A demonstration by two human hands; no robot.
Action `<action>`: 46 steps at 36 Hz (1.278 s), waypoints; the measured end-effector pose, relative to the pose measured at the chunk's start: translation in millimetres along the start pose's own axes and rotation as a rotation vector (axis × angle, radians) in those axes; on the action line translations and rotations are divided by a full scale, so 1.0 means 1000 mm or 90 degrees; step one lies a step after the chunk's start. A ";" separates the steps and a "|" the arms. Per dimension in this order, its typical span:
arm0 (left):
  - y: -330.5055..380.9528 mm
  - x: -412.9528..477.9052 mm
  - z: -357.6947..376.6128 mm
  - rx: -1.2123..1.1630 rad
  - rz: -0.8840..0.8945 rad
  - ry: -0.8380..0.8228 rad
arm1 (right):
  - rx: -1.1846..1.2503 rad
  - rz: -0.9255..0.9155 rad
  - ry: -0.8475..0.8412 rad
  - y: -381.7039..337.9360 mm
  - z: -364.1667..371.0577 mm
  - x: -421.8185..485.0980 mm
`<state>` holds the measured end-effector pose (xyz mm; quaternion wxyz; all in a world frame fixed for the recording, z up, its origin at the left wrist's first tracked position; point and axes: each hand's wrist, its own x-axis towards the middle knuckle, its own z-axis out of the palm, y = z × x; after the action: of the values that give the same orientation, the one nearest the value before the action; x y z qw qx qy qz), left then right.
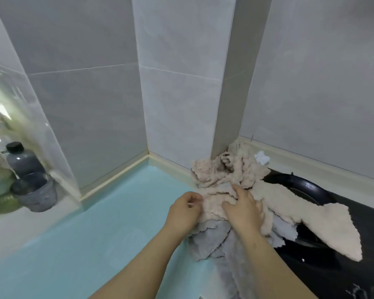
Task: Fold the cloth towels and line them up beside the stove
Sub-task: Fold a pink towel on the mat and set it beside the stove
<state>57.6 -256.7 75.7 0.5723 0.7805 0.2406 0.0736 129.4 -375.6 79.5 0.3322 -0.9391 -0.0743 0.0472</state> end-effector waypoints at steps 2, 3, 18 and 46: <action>-0.005 0.011 0.001 0.124 0.055 -0.045 | 0.003 0.007 0.018 0.005 0.005 0.001; -0.009 0.016 0.001 0.178 0.086 -0.067 | 0.010 0.007 0.040 0.007 0.009 0.001; -0.023 0.043 -0.057 0.033 0.219 -0.100 | 0.099 0.023 0.406 -0.045 0.043 -0.043; -0.202 0.031 -0.231 0.258 0.477 -0.233 | 0.099 0.067 0.292 -0.102 0.251 -0.193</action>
<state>-64.5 2.4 -39.7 0.3750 0.9099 -0.1535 0.0882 -106.7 -175.8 -43.4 0.4089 -0.8994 0.0560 -0.1440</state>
